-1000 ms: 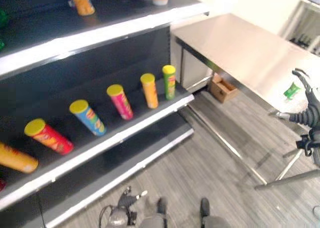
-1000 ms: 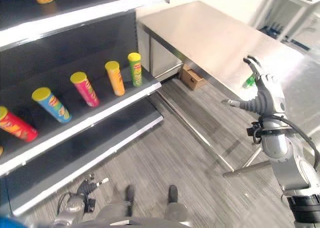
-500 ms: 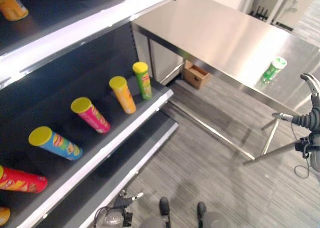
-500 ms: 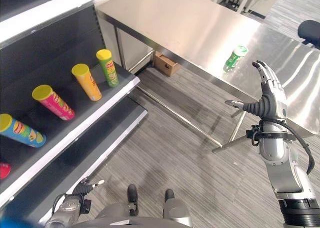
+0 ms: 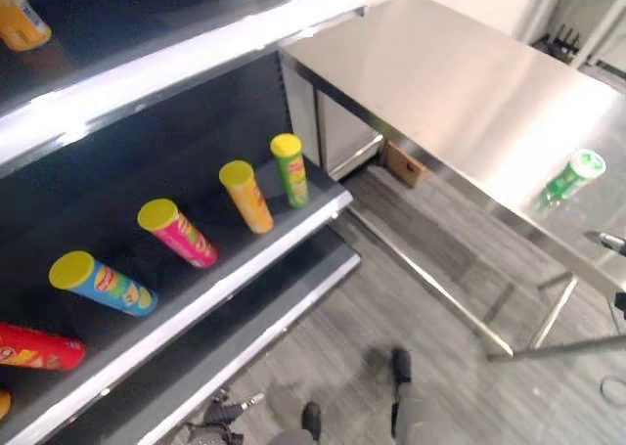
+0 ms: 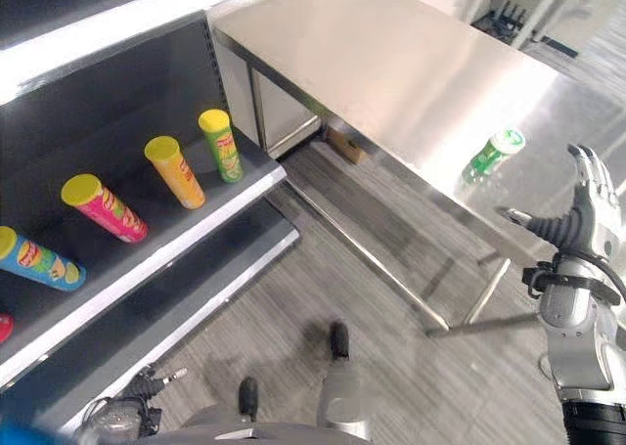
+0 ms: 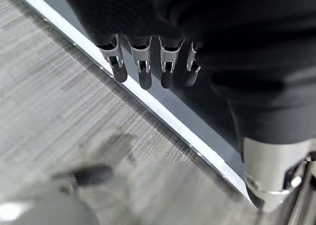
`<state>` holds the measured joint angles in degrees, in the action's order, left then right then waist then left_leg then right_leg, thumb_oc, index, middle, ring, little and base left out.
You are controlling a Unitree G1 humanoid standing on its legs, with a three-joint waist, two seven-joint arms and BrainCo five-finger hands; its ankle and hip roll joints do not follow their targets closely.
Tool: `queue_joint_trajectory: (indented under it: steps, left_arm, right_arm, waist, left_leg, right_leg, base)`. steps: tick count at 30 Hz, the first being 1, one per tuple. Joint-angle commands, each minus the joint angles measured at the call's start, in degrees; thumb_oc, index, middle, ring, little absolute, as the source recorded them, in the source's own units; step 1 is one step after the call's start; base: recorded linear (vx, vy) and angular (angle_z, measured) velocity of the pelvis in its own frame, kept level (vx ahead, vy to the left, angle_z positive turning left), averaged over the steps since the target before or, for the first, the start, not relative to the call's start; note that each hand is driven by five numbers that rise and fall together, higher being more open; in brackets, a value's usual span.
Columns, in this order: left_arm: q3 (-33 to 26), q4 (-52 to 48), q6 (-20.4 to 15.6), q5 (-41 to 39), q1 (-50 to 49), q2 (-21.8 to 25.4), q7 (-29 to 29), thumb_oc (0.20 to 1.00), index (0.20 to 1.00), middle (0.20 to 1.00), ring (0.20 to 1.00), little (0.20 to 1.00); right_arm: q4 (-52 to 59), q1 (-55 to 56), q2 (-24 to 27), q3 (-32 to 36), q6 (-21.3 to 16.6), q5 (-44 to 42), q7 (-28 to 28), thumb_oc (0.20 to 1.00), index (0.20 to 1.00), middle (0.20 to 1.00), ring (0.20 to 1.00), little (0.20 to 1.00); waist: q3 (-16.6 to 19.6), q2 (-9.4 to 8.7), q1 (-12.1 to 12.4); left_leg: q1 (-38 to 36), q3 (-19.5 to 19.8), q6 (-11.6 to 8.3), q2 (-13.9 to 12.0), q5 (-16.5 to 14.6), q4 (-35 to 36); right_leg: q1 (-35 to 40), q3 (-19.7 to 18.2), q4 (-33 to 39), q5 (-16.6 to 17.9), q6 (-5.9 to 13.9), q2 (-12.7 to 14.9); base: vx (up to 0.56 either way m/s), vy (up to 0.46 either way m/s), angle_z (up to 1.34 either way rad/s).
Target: Put the goods on the table back onto the shelves and tidy them up.
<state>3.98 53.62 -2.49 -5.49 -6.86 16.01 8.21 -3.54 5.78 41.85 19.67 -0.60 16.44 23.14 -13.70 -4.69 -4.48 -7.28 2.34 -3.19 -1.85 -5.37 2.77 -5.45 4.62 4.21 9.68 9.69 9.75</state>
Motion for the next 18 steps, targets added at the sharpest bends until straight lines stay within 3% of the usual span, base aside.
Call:
queue_joint_trajectory:
  steps: [1, 8, 14, 18]
  left_arm:
    - [-0.1, -0.7, -1.4, 0.0, 1.6, 2.3, -0.3, 1.000, 1.000, 1.000, 1.000, 1.000]
    - [0.3, 1.2, -1.0, -0.4, 1.3, 1.6, -0.8, 1.000, 1.000, 1.000, 1.000, 1.000]
    - [0.8, 1.6, -0.8, -1.1, 1.7, 1.1, -0.9, 1.000, 1.000, 1.000, 1.000, 1.000]
    - [1.4, 1.4, -0.7, -1.1, 2.3, 0.4, -1.5, 1.000, 1.000, 1.000, 1.000, 1.000]
  right_arm:
    - [0.8, -3.2, 5.4, 5.1, -1.4, -5.1, 1.0, 1.000, 1.000, 1.000, 1.000, 1.000]
    - [-3.6, -2.3, 6.0, 6.9, -2.4, -10.0, 1.6, 1.000, 1.000, 1.000, 1.000, 1.000]
    - [-6.1, -3.7, 5.0, 6.3, -4.2, -16.6, 1.0, 1.000, 1.000, 1.000, 1.000, 1.000]
    - [-5.5, -2.8, 4.2, 6.9, -4.6, -18.8, -0.1, 1.000, 1.000, 1.000, 1.000, 1.000]
  waist:
    - [1.0, 0.12, -0.2]
    - [2.6, 2.21, -0.8]
    - [2.9, 3.33, -0.7]
    - [2.4, 3.62, -1.7]
  left_leg:
    - [2.0, -0.2, -0.42, -1.5, -4.0, -4.0]
    - [2.1, 1.5, -4.09, -7.5, -1.9, -3.4]
    - [2.7, 1.5, -6.04, -9.6, 0.2, -3.1]
    - [4.6, -2.6, -6.42, -10.6, 1.9, -4.6]
  right_leg:
    - [-0.8, 0.5, -5.4, -6.4, 3.23, 1.4]
    - [2.5, 4.0, -4.3, -11.6, 0.06, -3.2]
    - [4.4, 5.7, -3.7, -13.9, -1.56, -5.0]
    - [5.7, 8.1, -3.8, -15.4, -2.33, -4.7]
  base:
    - [0.13, -0.281, 0.07]
    - [0.10, -0.270, 0.29]
    - [0.04, -0.144, 0.20]
    - [0.00, -0.059, 0.35]
